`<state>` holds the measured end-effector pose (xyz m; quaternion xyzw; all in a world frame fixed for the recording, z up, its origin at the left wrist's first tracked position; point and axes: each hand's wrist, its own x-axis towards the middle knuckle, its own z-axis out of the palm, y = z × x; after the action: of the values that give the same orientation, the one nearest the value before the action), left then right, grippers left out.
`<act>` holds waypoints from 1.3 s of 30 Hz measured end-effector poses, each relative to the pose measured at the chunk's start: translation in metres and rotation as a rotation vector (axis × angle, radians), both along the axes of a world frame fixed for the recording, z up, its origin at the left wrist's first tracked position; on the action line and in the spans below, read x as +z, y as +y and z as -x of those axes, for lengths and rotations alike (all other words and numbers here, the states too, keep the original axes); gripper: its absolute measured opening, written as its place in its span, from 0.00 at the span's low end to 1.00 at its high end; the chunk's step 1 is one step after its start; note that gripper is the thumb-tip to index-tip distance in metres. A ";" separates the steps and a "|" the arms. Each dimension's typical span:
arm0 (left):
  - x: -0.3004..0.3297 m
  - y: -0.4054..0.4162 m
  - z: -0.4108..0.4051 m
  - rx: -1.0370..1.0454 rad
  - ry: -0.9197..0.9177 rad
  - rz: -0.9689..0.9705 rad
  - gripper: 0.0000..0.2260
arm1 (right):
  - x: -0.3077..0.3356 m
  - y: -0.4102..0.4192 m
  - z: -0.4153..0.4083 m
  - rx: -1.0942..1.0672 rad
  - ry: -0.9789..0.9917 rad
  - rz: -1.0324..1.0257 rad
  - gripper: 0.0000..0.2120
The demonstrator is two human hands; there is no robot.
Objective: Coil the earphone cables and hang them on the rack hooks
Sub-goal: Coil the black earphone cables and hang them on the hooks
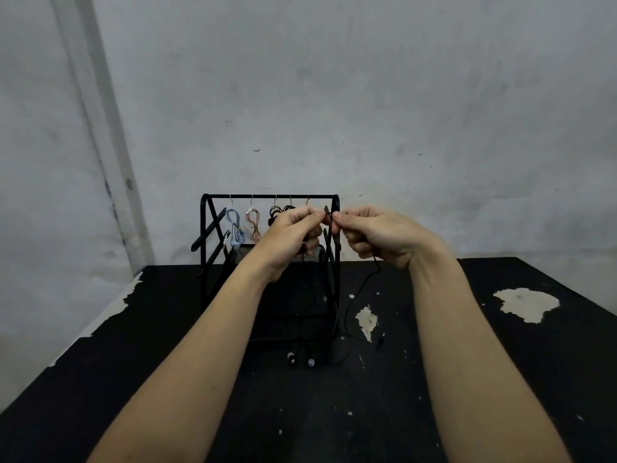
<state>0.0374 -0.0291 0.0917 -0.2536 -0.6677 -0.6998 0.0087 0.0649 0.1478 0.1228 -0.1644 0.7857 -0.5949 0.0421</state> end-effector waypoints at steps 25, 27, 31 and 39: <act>0.000 0.015 0.001 0.012 -0.185 -0.054 0.06 | -0.007 -0.010 -0.002 -0.029 -0.018 -0.426 0.14; 0.000 0.014 0.004 0.074 -0.185 -0.049 0.06 | -0.010 -0.010 -0.004 0.067 -0.052 -0.291 0.12; -0.002 0.011 0.011 0.248 -0.146 0.029 0.05 | -0.005 -0.008 -0.007 0.128 -0.138 -0.043 0.14; -0.002 0.009 0.002 -0.056 0.068 -0.024 0.14 | 0.007 -0.003 -0.008 0.076 -0.160 0.094 0.15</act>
<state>0.0350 -0.0197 0.0892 -0.2957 -0.6512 -0.6988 0.0152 0.0731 0.1450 0.1296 -0.1481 0.7444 -0.6401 0.1194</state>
